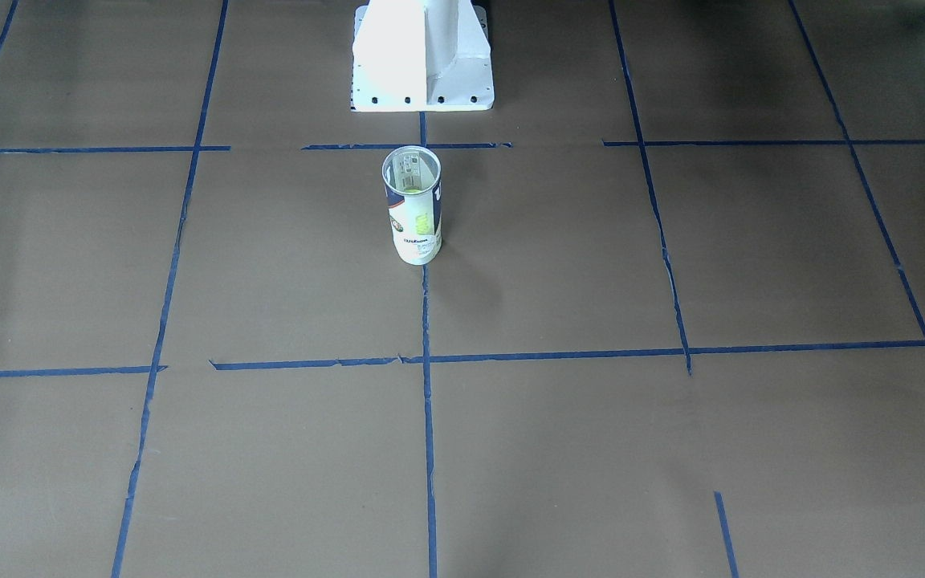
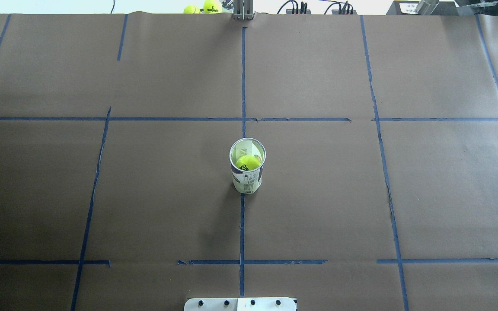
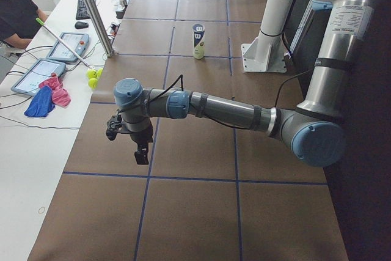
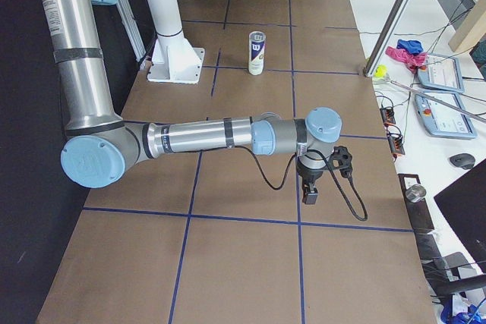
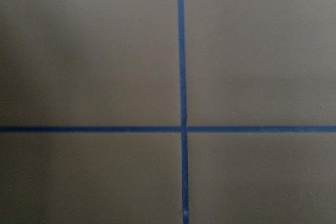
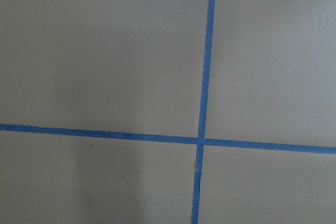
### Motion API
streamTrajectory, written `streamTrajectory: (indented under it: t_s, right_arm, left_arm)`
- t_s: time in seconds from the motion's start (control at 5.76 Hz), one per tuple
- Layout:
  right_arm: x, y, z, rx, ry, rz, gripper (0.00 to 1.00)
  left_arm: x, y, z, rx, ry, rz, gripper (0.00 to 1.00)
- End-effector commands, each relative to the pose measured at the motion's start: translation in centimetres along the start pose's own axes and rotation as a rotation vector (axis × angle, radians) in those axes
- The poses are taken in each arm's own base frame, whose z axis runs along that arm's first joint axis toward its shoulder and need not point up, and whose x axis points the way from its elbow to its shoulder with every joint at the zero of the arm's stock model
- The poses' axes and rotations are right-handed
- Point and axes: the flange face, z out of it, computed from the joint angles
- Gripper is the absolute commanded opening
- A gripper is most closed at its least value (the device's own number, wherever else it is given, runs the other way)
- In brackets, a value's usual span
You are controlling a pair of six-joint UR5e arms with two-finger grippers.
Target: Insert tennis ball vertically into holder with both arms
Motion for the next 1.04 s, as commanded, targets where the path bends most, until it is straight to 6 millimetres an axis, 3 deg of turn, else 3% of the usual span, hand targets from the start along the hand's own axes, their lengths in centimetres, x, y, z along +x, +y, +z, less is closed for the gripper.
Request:
streamTrajectory:
  t_s: [0.0, 0.35, 0.52, 0.69, 0.87]
  right_arm:
    - [-0.6, -0.2, 0.2, -0.013, -0.002, 0.007, 1.0]
    - [-0.7, 0.1, 0.2, -0.005, -0.004, 0.004, 1.0]
    - [-0.3, 0.4, 0.8, -0.017, 0.003, 0.012, 1.0]
    - [-0.2, 0.5, 1.7, -0.035, 0.001, 0.016, 1.0]
    - [-1.1, 0.7, 0.8, -0.015, -0.001, -0.009, 1.0]
  left_arm:
    - [-0.1, 1.0, -0.1, -0.017, 0.001, 0.117, 1.0]
    - [0.2, 1.2, 0.1, -0.01, 0.037, 0.114, 1.0]
    - [-0.2, 2.4, 1.1, -0.017, 0.073, 0.118, 1.0]
    - [0.5, 1.8, 0.4, 0.018, 0.074, 0.143, 1.0]
    - [0.4, 2.3, 0.4, 0.02, 0.075, 0.141, 1.0]
